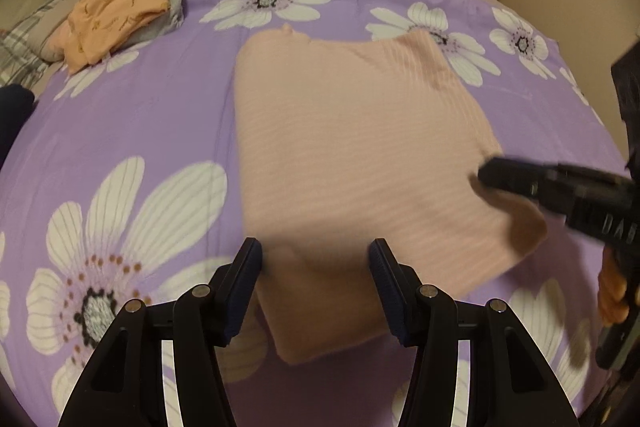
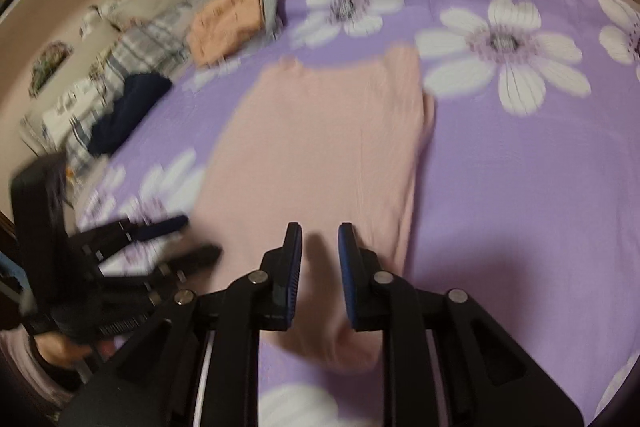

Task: Fold small clothes

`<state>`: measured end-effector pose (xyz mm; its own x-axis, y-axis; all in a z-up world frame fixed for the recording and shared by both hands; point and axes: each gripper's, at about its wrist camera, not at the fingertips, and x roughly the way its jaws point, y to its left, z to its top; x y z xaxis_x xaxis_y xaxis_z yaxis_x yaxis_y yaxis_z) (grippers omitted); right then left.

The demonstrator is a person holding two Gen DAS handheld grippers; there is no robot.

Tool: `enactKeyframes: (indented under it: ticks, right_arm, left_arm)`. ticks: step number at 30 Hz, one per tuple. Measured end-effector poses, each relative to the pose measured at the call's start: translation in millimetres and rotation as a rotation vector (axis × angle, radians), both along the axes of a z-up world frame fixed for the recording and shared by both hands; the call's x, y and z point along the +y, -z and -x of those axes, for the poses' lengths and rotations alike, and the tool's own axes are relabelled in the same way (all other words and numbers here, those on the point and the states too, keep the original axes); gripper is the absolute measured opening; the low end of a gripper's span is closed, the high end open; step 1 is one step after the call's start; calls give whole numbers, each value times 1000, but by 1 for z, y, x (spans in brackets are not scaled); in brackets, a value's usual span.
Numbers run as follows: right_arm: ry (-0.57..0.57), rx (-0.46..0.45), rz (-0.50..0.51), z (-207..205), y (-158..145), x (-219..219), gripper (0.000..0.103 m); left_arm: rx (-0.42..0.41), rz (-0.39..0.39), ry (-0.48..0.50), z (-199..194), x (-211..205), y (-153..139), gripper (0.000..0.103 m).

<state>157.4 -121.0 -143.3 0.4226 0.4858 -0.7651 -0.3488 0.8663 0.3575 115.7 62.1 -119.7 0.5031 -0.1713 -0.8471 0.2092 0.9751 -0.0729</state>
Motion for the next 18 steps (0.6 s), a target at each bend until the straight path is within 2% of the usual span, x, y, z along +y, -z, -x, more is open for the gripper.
enactKeyframes:
  ticks: [3,10,18]
  right_arm:
    - [5,18,45,7,9,2,17]
    - [40,18,18,22,9,-9,17]
    - [54,22,44,32,5,-8,17]
  left_arm:
    - [-1,-17,-2,5,-2,3,55]
    - [7,-18,-4,15,-1,2,55]
    - [25,-12,-12,23,2,2,55]
